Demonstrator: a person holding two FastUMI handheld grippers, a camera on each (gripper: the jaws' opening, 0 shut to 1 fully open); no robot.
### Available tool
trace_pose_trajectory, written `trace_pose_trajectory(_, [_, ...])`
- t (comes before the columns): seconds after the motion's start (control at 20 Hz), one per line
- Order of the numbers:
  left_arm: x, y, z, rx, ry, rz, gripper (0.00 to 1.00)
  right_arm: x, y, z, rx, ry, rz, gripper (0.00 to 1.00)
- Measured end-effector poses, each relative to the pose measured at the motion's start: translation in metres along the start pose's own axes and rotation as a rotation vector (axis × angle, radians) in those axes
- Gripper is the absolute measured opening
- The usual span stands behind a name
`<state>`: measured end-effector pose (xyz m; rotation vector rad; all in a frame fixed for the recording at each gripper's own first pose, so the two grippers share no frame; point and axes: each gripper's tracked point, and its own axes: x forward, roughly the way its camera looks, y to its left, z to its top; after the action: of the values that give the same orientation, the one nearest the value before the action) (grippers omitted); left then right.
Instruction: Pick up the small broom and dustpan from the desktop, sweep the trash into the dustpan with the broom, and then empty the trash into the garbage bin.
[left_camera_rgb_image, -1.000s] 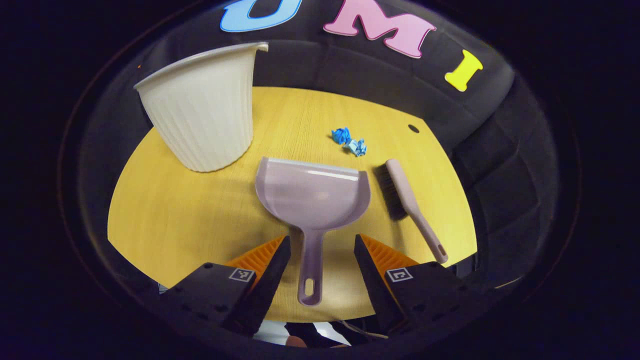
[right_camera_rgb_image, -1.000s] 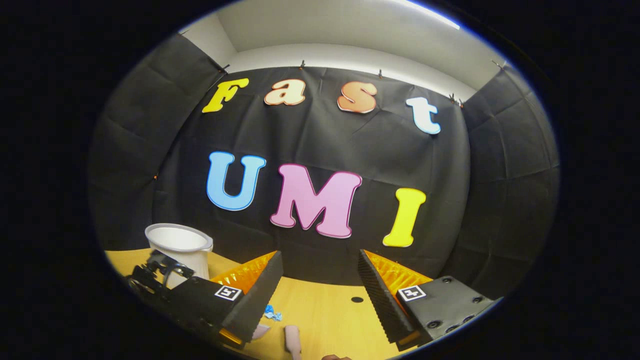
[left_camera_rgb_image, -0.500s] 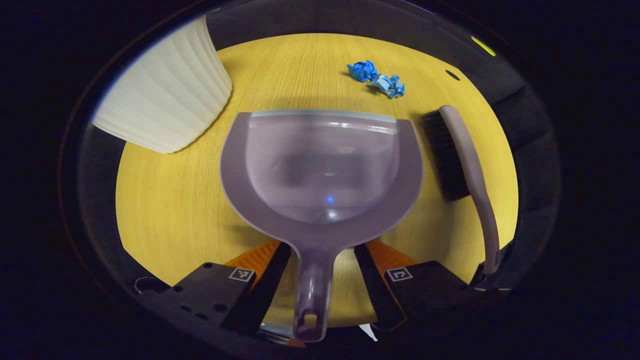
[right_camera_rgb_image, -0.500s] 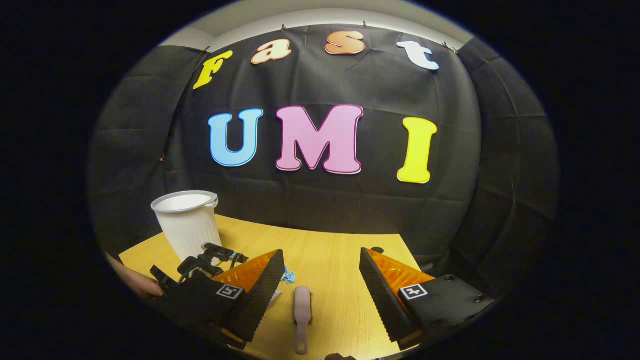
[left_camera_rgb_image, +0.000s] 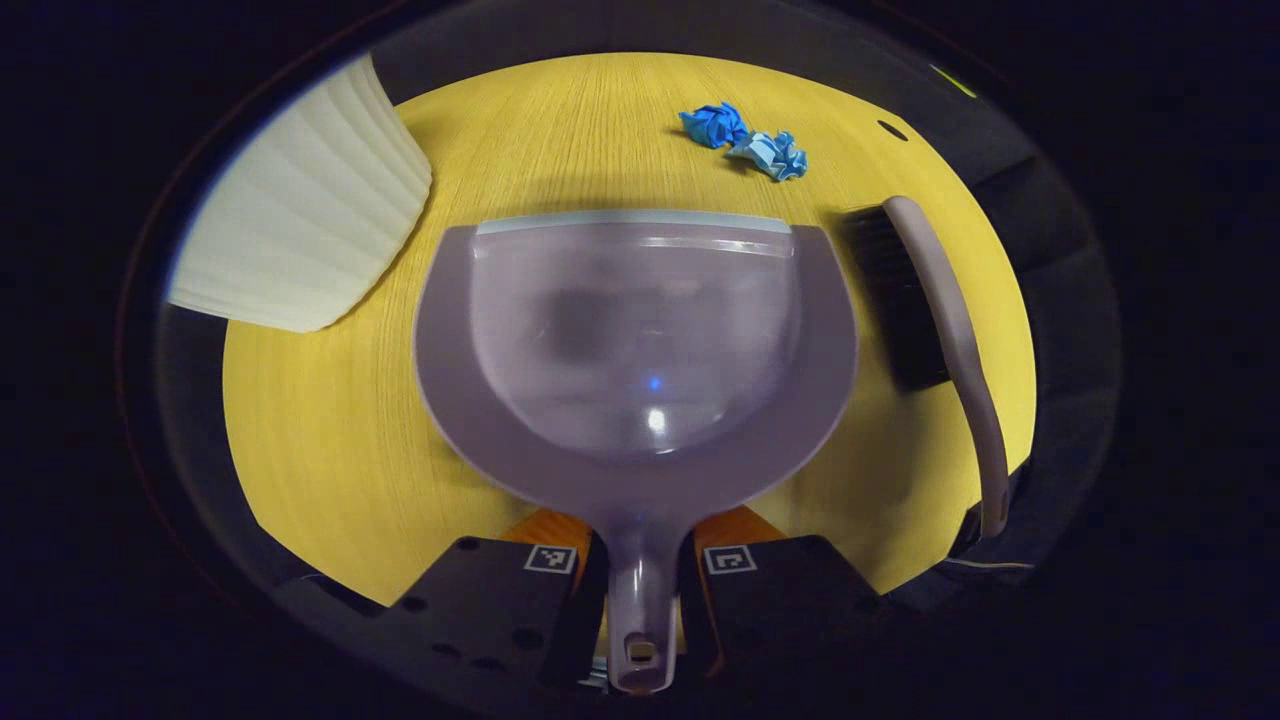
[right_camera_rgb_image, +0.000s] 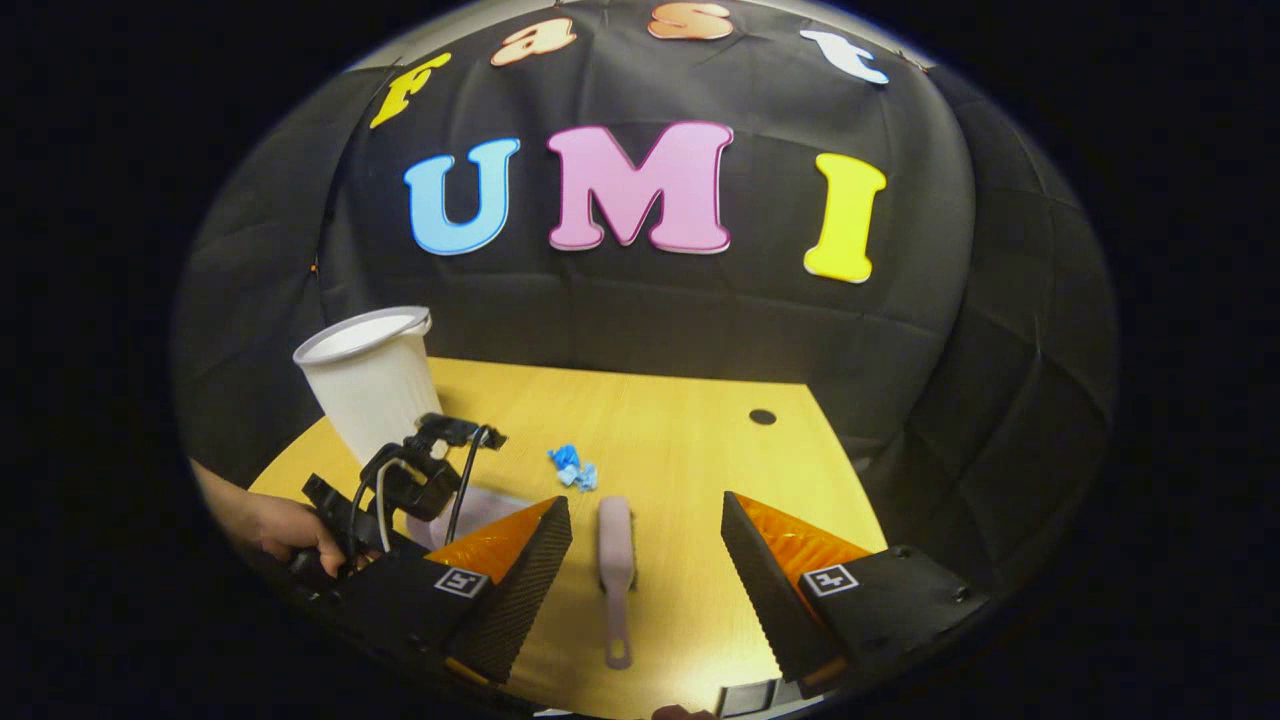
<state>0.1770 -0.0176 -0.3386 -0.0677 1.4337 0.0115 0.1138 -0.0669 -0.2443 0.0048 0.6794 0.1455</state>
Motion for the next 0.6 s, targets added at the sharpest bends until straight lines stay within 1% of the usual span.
trace_pose_trajectory(0.05, [0.0, 0.001, -0.001, 0.006, -0.009, -0.018, 0.3, 0.001, 0.011, -0.008, 0.017, 0.038, 0.01, 0.94])
trace_pose_trajectory(0.1, [0.0, 0.002, -0.002, 0.015, -0.017, -0.033, 0.3, 0.005, 0.021, -0.019, 0.021, 0.076, 0.016, 0.97])
trace_pose_trajectory(0.15, [0.0, 0.004, -0.003, 0.026, -0.028, -0.046, 0.31, 0.012, 0.021, -0.031, -0.008, 0.114, -0.013, 0.94])
trace_pose_trajectory(0.2, [-0.001, 0.006, -0.005, 0.038, -0.037, -0.059, 0.3, 0.022, 0.017, -0.042, -0.021, 0.161, -0.044, 0.98])
trace_pose_trajectory(0.3, [-0.002, 0.008, -0.008, 0.045, -0.063, -0.089, 0.3, 0.04, 0.01, -0.071, -0.044, 0.296, -0.073, 0.98])
trace_pose_trajectory(0.35, [-0.002, 0.009, -0.008, 0.043, -0.072, -0.102, 0.3, 0.05, 0.008, -0.087, -0.05, 0.375, -0.08, 0.94])
trace_pose_trajectory(0.4, [-0.002, 0.009, -0.008, 0.044, -0.083, -0.113, 0.3, 0.058, 0.007, -0.106, -0.072, 0.452, -0.084, 0.99])
trace_pose_trajectory(0.45, [-0.002, 0.009, -0.007, 0.047, -0.088, -0.122, 0.3, 0.064, 0.002, -0.116, -0.093, 0.532, -0.1, 0.95])
trace_pose_trajectory(0.5, [-0.001, 0.009, -0.008, 0.05, -0.091, -0.131, 0.3, 0.071, 0.0, -0.131, -0.11, 0.592, -0.099, 1.0])
trace_pose_trajectory(0.6, [-0.001, 0.009, -0.008, 0.053, -0.099, -0.148, 0.3, 0.078, -0.01, -0.155, -0.134, 0.68, -0.131, 1.0])
